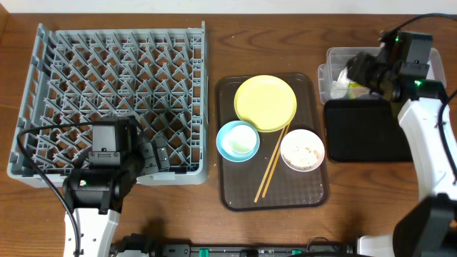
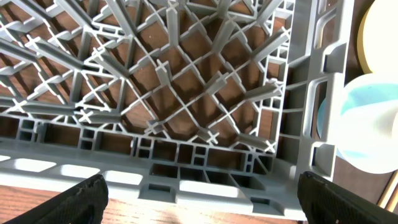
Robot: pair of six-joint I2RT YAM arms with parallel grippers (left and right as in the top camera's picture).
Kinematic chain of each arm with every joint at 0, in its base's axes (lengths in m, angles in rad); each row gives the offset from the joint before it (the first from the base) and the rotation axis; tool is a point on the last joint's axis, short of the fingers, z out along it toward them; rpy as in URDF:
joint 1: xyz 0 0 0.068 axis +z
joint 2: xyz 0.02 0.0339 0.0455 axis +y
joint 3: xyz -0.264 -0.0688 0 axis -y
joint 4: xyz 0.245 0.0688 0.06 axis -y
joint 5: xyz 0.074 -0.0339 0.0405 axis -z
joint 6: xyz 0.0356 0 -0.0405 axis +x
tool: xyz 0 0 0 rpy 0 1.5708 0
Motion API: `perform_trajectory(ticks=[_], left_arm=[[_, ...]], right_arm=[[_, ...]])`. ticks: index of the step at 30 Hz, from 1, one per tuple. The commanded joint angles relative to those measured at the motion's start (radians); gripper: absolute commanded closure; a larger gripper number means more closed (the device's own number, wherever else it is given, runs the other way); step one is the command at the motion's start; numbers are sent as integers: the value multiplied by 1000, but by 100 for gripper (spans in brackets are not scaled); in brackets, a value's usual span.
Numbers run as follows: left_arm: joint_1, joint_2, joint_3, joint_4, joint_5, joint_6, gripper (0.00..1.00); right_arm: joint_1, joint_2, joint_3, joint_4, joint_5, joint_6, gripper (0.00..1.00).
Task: Sort waste into correct bins and load items into the dishwasher rack
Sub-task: 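Carry the wrapper with the right gripper and release it into the clear bin, then reach the right gripper to the pink rice bowl and grasp its rim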
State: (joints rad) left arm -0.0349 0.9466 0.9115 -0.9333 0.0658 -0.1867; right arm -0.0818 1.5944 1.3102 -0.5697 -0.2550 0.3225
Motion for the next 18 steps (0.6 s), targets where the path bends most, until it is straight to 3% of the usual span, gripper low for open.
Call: perform_trajectory(ticks=[1, 6, 10, 18], left_arm=[[-2, 0, 26, -1, 2, -10, 2], [-2, 0, 26, -1, 2, -9, 2], [-2, 0, 26, -1, 2, -9, 2], [-2, 0, 26, -1, 2, -9, 2]], right_arm=[[63, -25, 3, -94, -138, -142, 51], [192, -23, 3, -298, -123, -232, 57], [317, -23, 2, -433, 12, -231, 57], [533, -23, -78, -461, 192, -130, 55]])
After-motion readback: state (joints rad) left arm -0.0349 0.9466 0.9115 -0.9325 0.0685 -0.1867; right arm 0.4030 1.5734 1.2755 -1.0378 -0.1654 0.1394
